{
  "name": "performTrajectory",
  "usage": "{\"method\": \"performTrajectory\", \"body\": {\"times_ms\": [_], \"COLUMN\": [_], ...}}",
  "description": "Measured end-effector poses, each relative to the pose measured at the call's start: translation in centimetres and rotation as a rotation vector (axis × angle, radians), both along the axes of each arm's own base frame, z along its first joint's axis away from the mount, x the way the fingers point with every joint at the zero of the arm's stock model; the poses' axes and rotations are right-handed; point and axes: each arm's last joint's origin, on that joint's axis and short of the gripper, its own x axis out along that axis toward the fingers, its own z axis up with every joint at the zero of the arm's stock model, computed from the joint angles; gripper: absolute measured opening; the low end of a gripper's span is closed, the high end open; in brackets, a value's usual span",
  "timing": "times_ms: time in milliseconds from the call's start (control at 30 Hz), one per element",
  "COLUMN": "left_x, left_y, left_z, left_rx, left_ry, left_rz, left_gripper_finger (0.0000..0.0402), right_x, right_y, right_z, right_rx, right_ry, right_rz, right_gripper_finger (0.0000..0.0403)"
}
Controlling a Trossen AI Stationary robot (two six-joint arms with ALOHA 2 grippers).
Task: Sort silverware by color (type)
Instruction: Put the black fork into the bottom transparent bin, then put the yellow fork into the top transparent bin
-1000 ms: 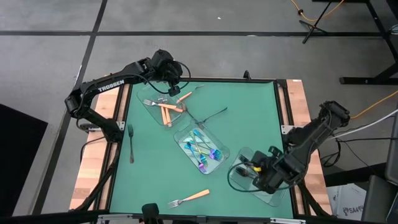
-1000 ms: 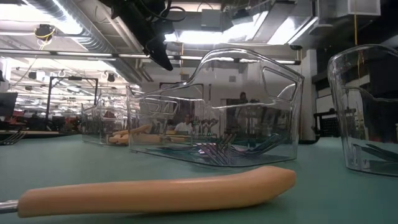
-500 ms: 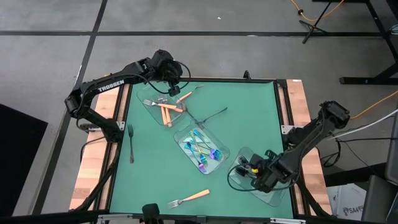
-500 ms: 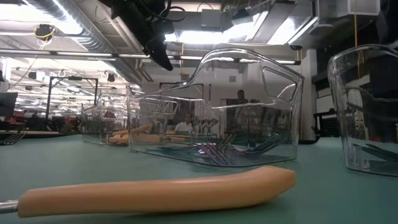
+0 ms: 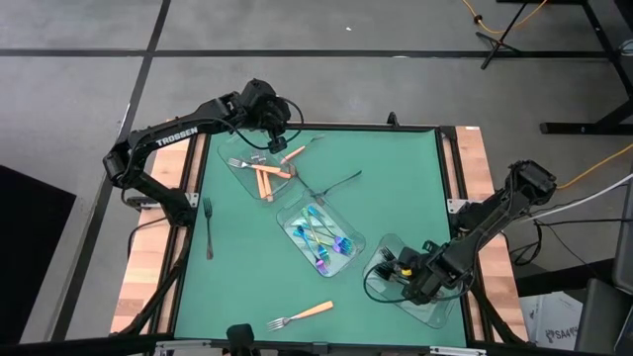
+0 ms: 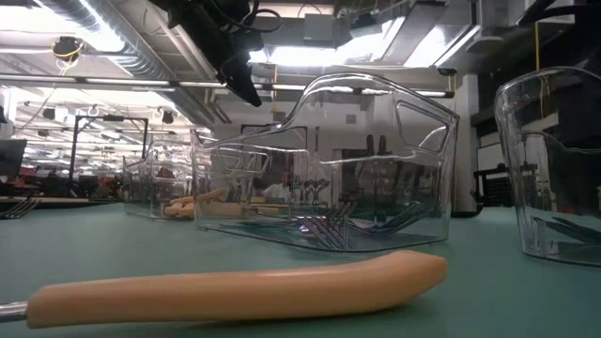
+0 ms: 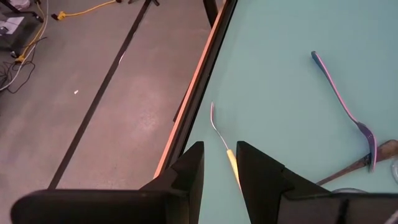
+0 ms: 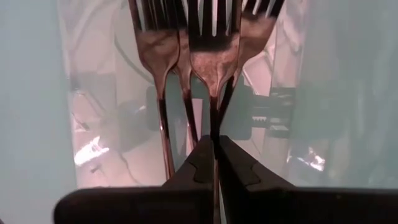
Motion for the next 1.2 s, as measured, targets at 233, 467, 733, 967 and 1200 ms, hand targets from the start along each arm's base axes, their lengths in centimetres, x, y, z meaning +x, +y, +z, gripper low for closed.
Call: {"method": "performTrajectory", "body": {"times_ms": [233,467,733,967,1200], "left_x": [0.0,0.1,0.7,1.5,2.1], "left_y": [0.0,0.1,0.5,0.1,0.0], "left_z": [0.0,0.1,1.1,1.9,2.7], "left_rx": [0.001,0.009,0.021,0.051,0.098], "left_ry": [-0.001,-0.013,-0.158,-0.261,-0.344], "left_rz": [0.0,0.0,0.058,0.049,0.034], "left_gripper_finger": [0.0089,0.0089,0.0089,0.0089,0.0089], "right_x": [0.0,0.0,-0.1,-0.6,-1.3], "right_y": [0.0,0.0,-0.1,-0.7,-1.9], "right_z": [0.0,0.0,0.3,2.3,4.8], "right_rx": [0.0,-0.003,0.002,0.06,0.056], "right_ry": [0.0,0.003,-0.008,-0.081,-0.232], "right_rz": [0.0,0.001,0.027,0.037,0.052], "right_gripper_finger": [0.0006,0.0054,0.0064,0.0059,0.0058]}}
